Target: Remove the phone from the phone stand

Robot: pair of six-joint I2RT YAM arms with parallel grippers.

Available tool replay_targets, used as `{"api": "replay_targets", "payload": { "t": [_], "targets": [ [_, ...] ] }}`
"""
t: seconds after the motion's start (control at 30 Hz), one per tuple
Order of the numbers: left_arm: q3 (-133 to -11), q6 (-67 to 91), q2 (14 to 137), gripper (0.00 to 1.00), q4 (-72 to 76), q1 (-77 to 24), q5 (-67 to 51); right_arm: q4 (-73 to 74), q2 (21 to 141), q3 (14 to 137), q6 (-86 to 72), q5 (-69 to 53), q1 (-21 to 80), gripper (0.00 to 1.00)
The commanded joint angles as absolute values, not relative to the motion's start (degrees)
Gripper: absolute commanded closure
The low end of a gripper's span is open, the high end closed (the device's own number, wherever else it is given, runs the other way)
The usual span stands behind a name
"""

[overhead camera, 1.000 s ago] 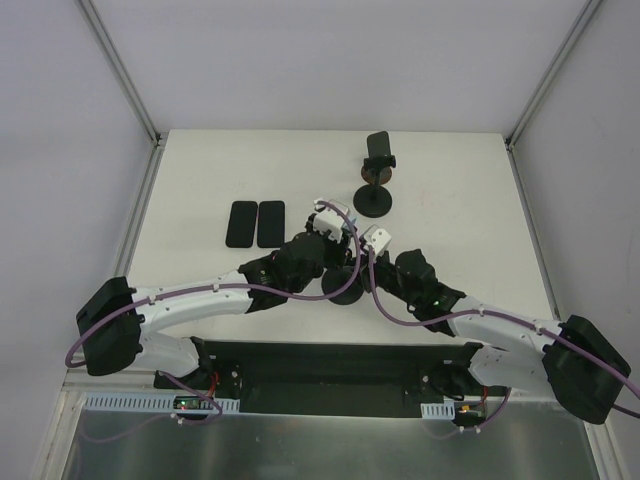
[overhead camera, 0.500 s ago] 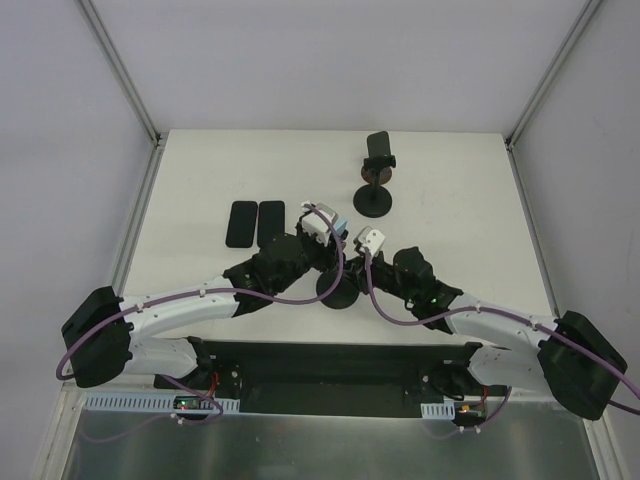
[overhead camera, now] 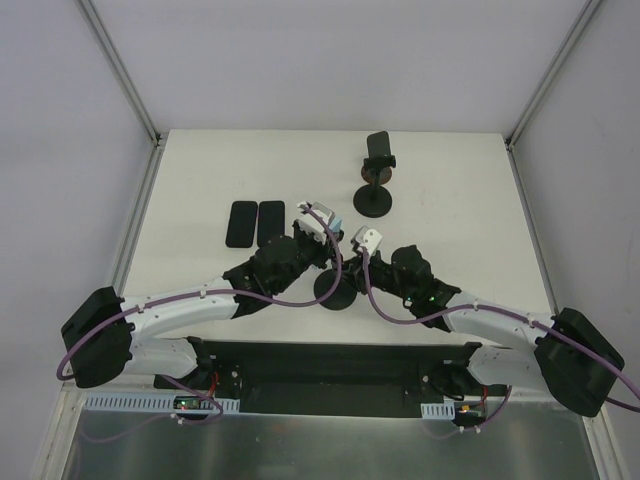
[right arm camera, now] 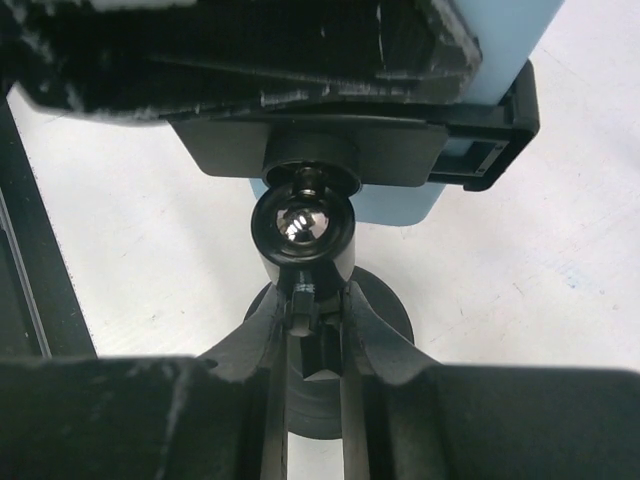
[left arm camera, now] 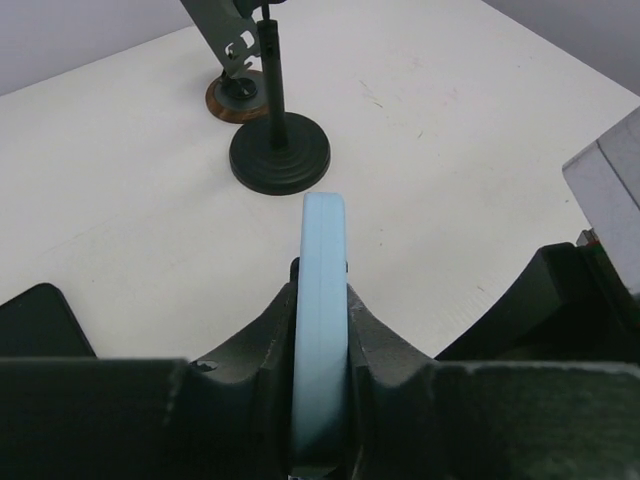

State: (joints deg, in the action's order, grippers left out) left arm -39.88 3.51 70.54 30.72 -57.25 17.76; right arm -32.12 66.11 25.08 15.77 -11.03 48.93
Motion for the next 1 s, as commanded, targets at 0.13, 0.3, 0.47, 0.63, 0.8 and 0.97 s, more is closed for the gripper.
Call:
{"api": "replay_targets", "payload": {
  "t": [0.13,0.3,0.47,0.63,0.8,0.97],
  "targets": [
    [-39.64,3.25,68.82,1.0,33.58,-57.21,16.71,-34.1,66.53,27.6,14.15,-15.56,49.39,0.74],
    [-40.17,4.39,70.31,1.0,32.35,-58.88,16.35,-32.35,65.31,28.83,14.94,-14.51,49.31,0.34],
    [-39.73,6.68,70.14,1.0,32.08,-59.76,15.3,-32.26,66.44,30.58,15.73,-13.1,49.22,0.31],
    [-39.9,7.03,70.22,1.0,31.82,-60.12,14.94,-32.34,68.47,32.25,16.26,-13.53,49.22,0.43],
    [-40.87,7.65,71.1,1.0,32.25,-60.12,15.2,-31.99,69.52,32.69,17.14,-17.12,49.22,0.91],
    [-40.61,7.3,72.24,1.0,36.12,-60.03,16.35,-30.06,70.22,33.75,18.63,-23.28,49.57,0.99]
  ]
}}
